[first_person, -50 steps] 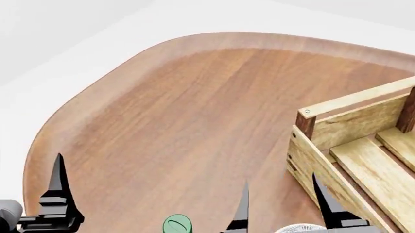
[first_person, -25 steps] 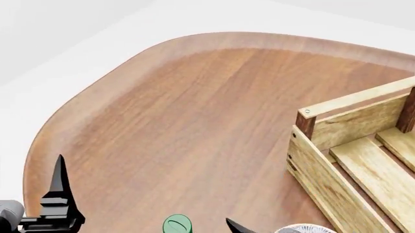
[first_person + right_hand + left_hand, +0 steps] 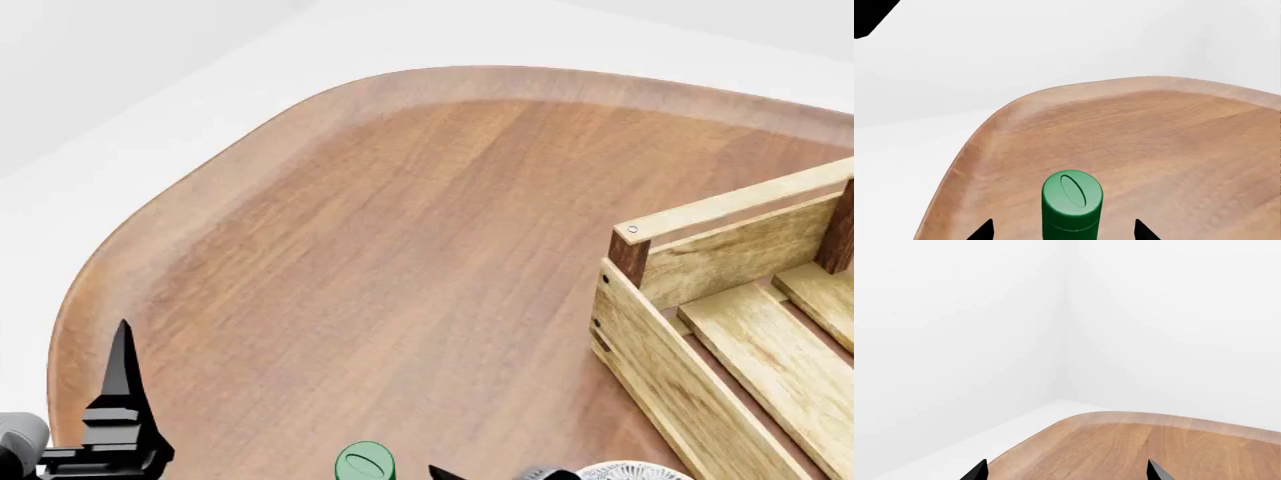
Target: Pick up the salad dressing and put it in the tray.
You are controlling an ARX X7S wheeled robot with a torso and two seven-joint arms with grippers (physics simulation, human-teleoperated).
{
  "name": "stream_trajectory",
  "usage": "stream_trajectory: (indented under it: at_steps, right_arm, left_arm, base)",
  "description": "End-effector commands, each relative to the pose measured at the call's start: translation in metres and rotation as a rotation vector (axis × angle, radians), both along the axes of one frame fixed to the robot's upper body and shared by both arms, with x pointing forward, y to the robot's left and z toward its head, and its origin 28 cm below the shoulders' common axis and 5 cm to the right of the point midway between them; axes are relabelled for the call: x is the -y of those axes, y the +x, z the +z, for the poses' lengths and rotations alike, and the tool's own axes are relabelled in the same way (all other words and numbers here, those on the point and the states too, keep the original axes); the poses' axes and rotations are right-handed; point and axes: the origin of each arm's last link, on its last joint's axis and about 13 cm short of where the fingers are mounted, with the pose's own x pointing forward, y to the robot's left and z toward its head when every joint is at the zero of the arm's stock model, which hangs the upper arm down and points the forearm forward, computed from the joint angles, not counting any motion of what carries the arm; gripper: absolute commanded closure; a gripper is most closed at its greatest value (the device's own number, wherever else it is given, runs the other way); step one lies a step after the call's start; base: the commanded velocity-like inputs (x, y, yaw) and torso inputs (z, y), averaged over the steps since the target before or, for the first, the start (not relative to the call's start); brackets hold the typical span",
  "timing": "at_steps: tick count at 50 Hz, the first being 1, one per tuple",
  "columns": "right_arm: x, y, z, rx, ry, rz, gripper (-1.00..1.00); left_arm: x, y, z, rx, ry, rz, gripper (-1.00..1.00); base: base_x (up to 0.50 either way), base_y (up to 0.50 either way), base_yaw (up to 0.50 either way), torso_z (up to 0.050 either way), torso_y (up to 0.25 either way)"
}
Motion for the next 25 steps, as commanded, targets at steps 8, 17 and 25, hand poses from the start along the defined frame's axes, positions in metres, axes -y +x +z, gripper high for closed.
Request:
stream_trajectory:
  at_steps: [8, 17, 25]
  right_arm:
    - [-0.005, 0.015, -0.016, -0.054, -0.031, 0.0, -1.0]
    - [-0.007, 0.02, -0.018, -0.052, -0.046, 0.017, -1.0]
    - [-0.011, 0.028, -0.024, -0.054, -0.058, 0.015, -1.0]
  left_arm:
    - [0.0, 0.0, 0.0, -0.001, -0.002, 0.001, -1.0]
    - [-0.001, 0.0, 0.001, 0.001, -0.002, 0.001, -1.0]
    - [-0.001, 0.0, 0.001, 0.002, -0.002, 0.001, -1.0]
  base:
    - [0.0, 0.0, 0.0, 0.0, 0.0]
    - [0.0, 0.0, 0.0, 0.0, 0.0]
    - [0.0, 0.0, 0.0, 0.0, 0.0]
